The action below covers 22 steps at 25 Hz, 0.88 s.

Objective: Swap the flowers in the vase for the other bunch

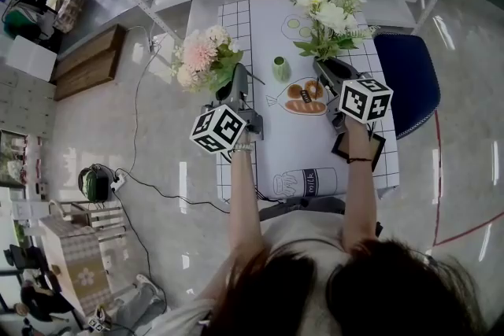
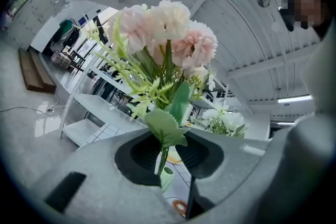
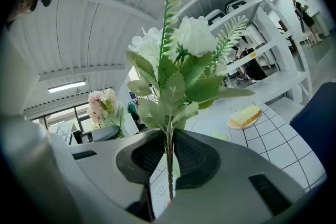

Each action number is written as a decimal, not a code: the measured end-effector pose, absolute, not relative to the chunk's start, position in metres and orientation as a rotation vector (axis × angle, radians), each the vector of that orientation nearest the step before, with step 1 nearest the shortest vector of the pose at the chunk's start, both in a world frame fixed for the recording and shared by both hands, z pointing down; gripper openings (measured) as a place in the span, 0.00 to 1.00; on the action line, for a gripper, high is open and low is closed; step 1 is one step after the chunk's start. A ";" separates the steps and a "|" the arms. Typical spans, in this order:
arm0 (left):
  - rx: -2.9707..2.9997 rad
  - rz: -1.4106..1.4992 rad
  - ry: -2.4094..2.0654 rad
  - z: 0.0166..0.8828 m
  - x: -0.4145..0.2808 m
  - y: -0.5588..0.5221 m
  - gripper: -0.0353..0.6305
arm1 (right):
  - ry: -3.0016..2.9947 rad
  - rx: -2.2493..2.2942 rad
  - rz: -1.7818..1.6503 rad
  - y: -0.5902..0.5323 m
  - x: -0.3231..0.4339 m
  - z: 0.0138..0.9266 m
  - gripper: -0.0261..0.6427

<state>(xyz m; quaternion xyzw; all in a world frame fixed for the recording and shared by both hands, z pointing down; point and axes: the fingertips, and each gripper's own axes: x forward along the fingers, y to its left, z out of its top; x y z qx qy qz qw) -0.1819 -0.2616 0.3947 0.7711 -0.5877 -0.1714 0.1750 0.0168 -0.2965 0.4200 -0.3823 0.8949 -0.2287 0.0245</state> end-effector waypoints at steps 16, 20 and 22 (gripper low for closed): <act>2.101 -0.537 -1.721 0.407 -0.199 -0.240 0.18 | 2.731 -1.167 -0.586 -0.297 0.028 0.386 0.11; 2.086 -0.533 -1.713 0.412 -0.203 -0.242 0.18 | 2.722 -1.179 -0.576 -0.302 0.023 0.381 0.12; 2.082 -0.532 -1.702 0.414 -0.206 -0.245 0.18 | 2.714 -1.185 -0.569 -0.305 0.019 0.379 0.12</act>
